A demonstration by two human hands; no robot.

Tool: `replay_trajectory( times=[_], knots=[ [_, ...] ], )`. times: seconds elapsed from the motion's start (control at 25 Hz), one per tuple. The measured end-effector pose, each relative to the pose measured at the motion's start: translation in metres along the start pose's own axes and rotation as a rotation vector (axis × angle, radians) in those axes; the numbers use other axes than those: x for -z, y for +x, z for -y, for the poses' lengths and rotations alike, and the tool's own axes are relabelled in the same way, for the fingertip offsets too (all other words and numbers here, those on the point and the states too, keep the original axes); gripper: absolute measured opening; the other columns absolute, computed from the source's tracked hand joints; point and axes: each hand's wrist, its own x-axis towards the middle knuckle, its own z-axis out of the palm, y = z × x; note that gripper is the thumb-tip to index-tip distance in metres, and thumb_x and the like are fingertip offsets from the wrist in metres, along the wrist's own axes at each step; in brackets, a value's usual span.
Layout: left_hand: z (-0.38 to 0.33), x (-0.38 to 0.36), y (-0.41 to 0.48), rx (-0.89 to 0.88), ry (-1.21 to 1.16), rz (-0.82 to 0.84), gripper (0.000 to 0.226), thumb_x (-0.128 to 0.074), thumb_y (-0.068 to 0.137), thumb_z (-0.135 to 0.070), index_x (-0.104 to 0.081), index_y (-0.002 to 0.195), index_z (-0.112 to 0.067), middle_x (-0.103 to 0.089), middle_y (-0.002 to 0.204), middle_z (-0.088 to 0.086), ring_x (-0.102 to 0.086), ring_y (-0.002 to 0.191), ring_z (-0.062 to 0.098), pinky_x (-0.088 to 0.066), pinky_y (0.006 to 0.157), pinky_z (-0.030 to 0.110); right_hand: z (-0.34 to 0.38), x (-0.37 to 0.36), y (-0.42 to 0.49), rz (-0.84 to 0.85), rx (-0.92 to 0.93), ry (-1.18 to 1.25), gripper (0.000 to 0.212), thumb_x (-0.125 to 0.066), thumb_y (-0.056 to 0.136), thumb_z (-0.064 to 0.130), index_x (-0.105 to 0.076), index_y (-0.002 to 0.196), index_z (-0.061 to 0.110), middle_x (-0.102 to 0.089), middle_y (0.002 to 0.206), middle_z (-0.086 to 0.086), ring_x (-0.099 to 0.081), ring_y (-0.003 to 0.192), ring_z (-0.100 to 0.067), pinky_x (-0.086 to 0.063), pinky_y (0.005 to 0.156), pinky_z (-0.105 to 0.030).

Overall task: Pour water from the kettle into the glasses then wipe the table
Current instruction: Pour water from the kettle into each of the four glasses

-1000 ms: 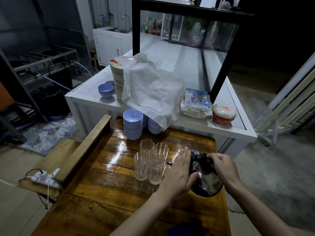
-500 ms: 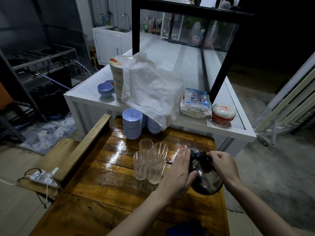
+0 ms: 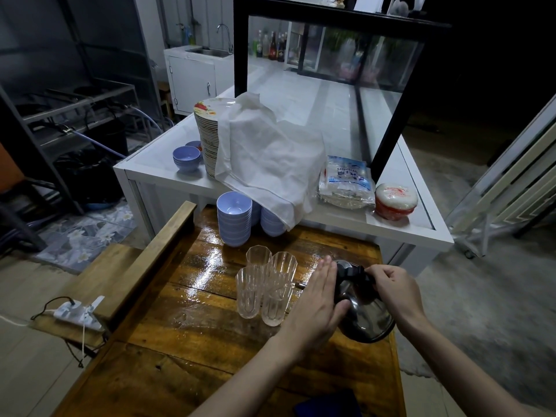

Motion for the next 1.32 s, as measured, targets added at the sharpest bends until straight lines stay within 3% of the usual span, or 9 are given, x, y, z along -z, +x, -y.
replay_trajectory(
  times=[0.56,0.88,1.08,1.32],
  knots=[
    [-0.003,0.004,-0.001,0.001,-0.033,0.001,0.07,-0.03,0.102,-0.041,0.009,0.152,-0.012,0.018,0.16,0.0,0.019,0.146,0.008,0.009,0.118,0.021,0.012,0.004,0.003,-0.016,0.06,-0.093,0.039,-0.058,0.092,0.025,-0.07,0.057,0.011,-0.067,0.058,-0.009,-0.065,0.061,-0.026,-0.053,0.058,-0.04],
    [-0.002,0.001,-0.003,-0.004,-0.028,0.015,0.069,-0.03,0.103,-0.039,0.01,0.152,-0.013,0.019,0.159,0.0,0.022,0.145,0.005,0.012,0.116,0.018,0.011,0.006,0.0,-0.011,0.074,-0.114,0.039,-0.059,0.092,0.023,-0.07,0.056,0.013,-0.067,0.056,-0.008,-0.062,0.057,-0.02,-0.042,0.05,-0.026],
    [-0.003,0.002,-0.001,0.006,-0.023,0.024,0.069,-0.029,0.103,-0.04,0.011,0.152,-0.013,0.018,0.16,0.001,0.021,0.146,0.007,0.006,0.12,0.026,0.01,0.006,0.001,-0.017,0.061,-0.092,0.039,-0.059,0.092,0.024,-0.07,0.056,0.012,-0.067,0.058,-0.01,-0.064,0.061,-0.025,-0.047,0.054,-0.033],
    [-0.004,0.003,0.0,0.004,-0.022,0.022,0.068,-0.029,0.103,-0.04,0.011,0.152,-0.014,0.019,0.159,0.0,0.021,0.145,0.007,0.007,0.12,0.025,0.011,0.007,0.002,-0.021,0.067,-0.082,0.038,-0.059,0.093,0.024,-0.071,0.058,0.012,-0.068,0.058,-0.009,-0.065,0.062,-0.024,-0.049,0.057,-0.033]
  ],
)
